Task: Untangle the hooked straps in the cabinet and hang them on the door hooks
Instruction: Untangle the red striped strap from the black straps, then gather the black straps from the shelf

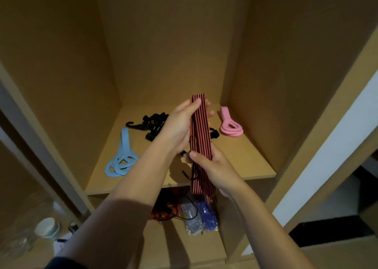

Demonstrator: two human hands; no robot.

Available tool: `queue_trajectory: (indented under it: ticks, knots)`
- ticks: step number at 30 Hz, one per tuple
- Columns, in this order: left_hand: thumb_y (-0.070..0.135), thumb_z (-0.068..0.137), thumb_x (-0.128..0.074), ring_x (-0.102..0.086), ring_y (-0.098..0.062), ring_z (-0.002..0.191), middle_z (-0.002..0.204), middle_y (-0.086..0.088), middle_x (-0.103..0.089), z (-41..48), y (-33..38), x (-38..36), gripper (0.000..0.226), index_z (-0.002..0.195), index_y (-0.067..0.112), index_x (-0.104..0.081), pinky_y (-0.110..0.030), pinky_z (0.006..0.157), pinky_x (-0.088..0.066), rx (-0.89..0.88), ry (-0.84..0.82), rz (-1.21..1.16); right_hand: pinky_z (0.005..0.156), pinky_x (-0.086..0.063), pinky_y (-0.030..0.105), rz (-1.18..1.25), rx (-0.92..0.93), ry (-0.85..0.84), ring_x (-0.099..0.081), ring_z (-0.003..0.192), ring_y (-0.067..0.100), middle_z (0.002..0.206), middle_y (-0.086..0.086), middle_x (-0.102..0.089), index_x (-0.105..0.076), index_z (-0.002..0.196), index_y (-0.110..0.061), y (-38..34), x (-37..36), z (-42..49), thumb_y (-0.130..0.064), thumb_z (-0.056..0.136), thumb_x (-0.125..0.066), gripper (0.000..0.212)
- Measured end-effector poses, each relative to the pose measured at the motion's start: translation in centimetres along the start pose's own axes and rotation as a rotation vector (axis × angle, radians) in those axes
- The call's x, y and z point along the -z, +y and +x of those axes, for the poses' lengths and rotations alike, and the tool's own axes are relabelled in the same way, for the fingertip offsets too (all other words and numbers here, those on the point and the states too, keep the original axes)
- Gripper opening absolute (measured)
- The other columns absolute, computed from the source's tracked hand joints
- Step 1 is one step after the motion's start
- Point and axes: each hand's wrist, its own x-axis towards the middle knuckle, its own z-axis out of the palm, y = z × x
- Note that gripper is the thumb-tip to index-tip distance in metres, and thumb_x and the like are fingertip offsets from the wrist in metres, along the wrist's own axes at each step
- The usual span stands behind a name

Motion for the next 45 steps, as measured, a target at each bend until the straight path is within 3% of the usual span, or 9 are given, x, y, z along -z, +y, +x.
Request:
queue_trajectory:
  ticks: [5,10,20,23,29,34,39,42,45]
  knots:
    - [0.017,0.096,-0.046,-0.058,-0.021,0.098,0.098,-0.007,-0.060,5.6,-1.5,0.6,0.014,0.106,0.012,-0.054,-0.039,0.095,-0.045,0.115,0.030,0.009,0.056,-0.051,0.020,0.041,-0.064,0.056,-0.058,0.057,0.011,0.073,0.005,-0.060,-0.053,0.094,-0.017,0.1,2.2,3.8,-0.013,0.094,-0.050,0.005]
    - [0.023,0.095,-0.047,-0.057,-0.019,0.110,0.116,-0.005,-0.060,11.8,-4.2,2.5,0.037,0.129,0.009,-0.045,-0.038,0.101,-0.044,0.211,0.174,0.176,0.061,-0.051,0.026,0.000,-0.135,0.141,-0.058,0.060,0.014,0.072,0.004,-0.059,-0.055,0.094,-0.017,-1.0,7.0,10.5,-0.018,0.093,-0.051,0.003]
    - [0.018,0.093,-0.048,-0.056,-0.019,0.096,0.109,-0.005,-0.061,22.2,-7.9,4.8,0.018,0.106,0.012,-0.060,-0.028,0.084,-0.043,0.156,0.296,0.837,0.049,-0.049,0.021,-0.065,-0.351,0.122,-0.057,0.061,0.016,0.076,0.005,-0.059,-0.055,0.107,-0.007,0.5,12.6,24.9,-0.017,0.093,-0.052,0.018]
    - [0.014,0.090,-0.048,-0.059,-0.025,0.098,0.109,-0.009,-0.063,24.6,-10.0,5.3,0.023,0.108,0.012,-0.063,-0.025,0.079,-0.043,0.159,0.243,1.132,0.058,-0.046,0.024,-0.133,-0.406,0.133,-0.056,0.073,0.018,0.093,0.010,-0.061,-0.054,0.115,-0.004,1.9,13.4,28.8,-0.018,0.091,-0.053,0.028]
    - [0.032,0.092,-0.044,-0.041,-0.032,0.122,0.130,-0.013,-0.048,25.8,-13.8,7.2,0.037,0.124,0.014,-0.051,-0.045,0.103,-0.033,0.316,-0.026,1.821,0.082,-0.043,0.033,-0.286,-0.640,0.065,-0.054,0.108,0.030,0.124,0.016,-0.055,-0.046,0.129,0.000,7.8,13.9,32.2,-0.017,0.090,-0.055,0.044]
    - [0.031,0.093,-0.040,-0.018,-0.036,0.135,0.141,-0.014,-0.030,24.6,-14.2,9.0,0.046,0.136,0.014,-0.035,-0.049,0.105,-0.026,0.345,-0.158,1.746,0.079,-0.044,0.031,-0.429,-0.581,0.130,-0.053,0.109,0.029,0.122,0.015,-0.056,-0.046,0.126,-0.002,10.1,13.7,32.7,-0.023,0.087,-0.059,0.046]
    - [0.029,0.091,-0.045,-0.014,-0.032,0.140,0.142,-0.012,-0.033,24.5,-13.9,10.4,0.046,0.135,0.015,-0.041,-0.048,0.106,-0.028,0.281,-0.317,1.678,0.087,-0.051,0.039,-0.659,-0.456,0.304,-0.053,0.109,0.031,0.121,0.016,-0.053,-0.045,0.123,-0.002,10.7,12.6,32.1,-0.036,0.082,-0.064,0.057]
    - [0.025,0.089,-0.052,-0.025,-0.026,0.138,0.140,-0.011,-0.039,24.2,-13.6,11.2,0.039,0.125,0.008,-0.053,-0.036,0.112,-0.024,0.221,-0.285,1.452,0.091,-0.048,0.043,-0.825,-0.406,0.352,-0.048,0.112,0.030,0.121,0.014,-0.049,-0.047,0.119,-0.004,10.2,12.1,31.5,-0.045,0.081,-0.062,0.058]
    - [0.024,0.089,-0.058,-0.041,-0.020,0.126,0.137,-0.008,-0.043,23.6,-13.0,11.3,0.044,0.131,0.012,-0.049,-0.020,0.101,-0.030,0.067,-0.164,1.275,0.090,-0.046,0.039,-0.930,-0.338,0.402,-0.046,0.111,0.029,0.120,0.013,-0.048,-0.048,0.118,-0.006,9.7,12.0,30.5,-0.046,0.084,-0.058,0.053]
